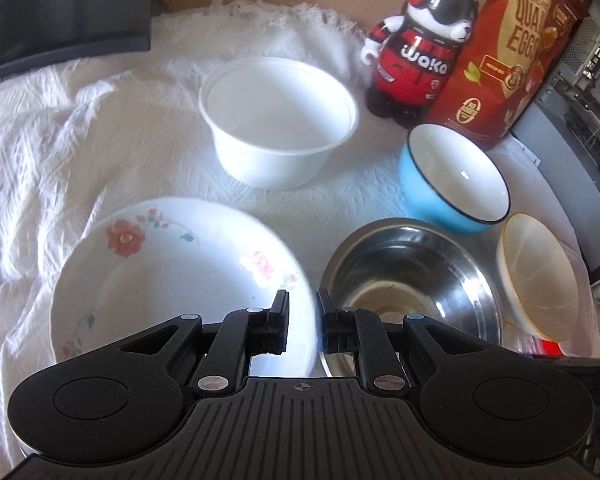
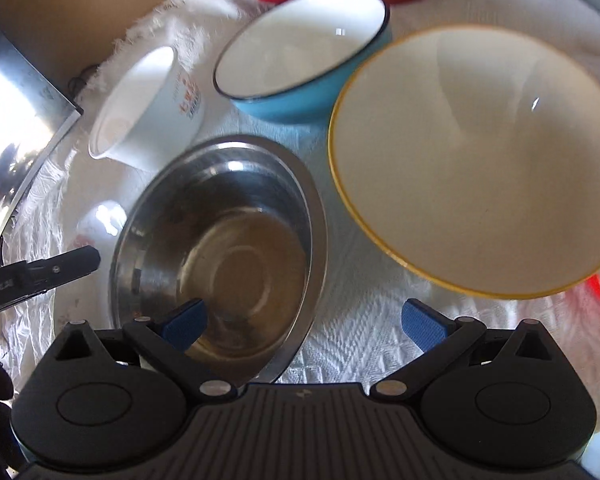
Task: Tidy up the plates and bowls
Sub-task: 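Move both grippers toward the stainless steel bowl rim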
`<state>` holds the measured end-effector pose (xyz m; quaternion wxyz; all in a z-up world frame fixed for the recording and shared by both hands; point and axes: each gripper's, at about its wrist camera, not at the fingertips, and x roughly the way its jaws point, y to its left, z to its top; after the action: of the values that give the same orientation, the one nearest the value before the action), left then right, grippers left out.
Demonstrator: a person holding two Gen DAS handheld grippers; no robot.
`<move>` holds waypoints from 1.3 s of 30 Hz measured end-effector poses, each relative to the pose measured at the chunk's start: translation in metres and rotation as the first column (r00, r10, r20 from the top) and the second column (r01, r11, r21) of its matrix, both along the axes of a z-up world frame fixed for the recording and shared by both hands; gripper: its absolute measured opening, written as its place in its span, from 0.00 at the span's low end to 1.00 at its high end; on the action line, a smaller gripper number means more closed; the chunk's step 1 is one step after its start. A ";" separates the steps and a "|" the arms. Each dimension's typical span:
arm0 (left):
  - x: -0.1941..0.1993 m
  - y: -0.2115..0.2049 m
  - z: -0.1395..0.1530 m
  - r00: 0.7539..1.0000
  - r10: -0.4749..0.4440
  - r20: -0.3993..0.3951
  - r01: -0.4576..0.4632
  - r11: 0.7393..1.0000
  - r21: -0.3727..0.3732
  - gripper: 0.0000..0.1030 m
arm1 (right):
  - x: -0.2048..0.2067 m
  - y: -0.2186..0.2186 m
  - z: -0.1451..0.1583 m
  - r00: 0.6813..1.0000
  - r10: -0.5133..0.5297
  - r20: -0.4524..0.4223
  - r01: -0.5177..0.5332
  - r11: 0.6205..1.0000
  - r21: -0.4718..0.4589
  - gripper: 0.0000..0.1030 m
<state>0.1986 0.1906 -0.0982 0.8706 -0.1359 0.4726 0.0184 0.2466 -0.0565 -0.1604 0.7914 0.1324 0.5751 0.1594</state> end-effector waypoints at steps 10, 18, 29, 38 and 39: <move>0.003 0.017 0.005 0.999 -0.034 0.015 0.035 0.995 -0.093 0.14 | -0.005 0.013 -0.001 1.000 -0.015 0.018 0.017 0.997 -0.071 1.00; 0.002 0.025 -0.007 1.000 0.007 0.023 -0.005 0.996 -0.090 0.14 | -0.003 0.028 -0.002 0.993 0.115 0.013 -0.111 0.979 -0.173 1.00; 0.026 0.011 0.004 0.986 -0.149 0.071 0.151 0.989 -0.011 0.14 | -0.019 0.030 0.014 0.982 0.126 0.139 -0.098 0.976 -0.196 0.71; 0.057 -0.003 -0.008 0.969 -0.247 0.022 0.247 0.969 0.031 0.15 | -0.018 0.022 0.007 0.995 0.066 0.079 -0.051 0.982 -0.179 0.53; 0.061 -0.005 -0.010 0.964 -0.265 0.017 0.265 0.964 0.013 0.15 | -0.019 0.023 0.007 0.995 0.065 0.077 -0.051 0.983 -0.179 0.53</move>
<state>0.2593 0.1861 -0.1082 0.8703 -0.0669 0.4781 -0.0970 0.2277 -0.0336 -0.1537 0.8182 0.0380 0.5573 0.1360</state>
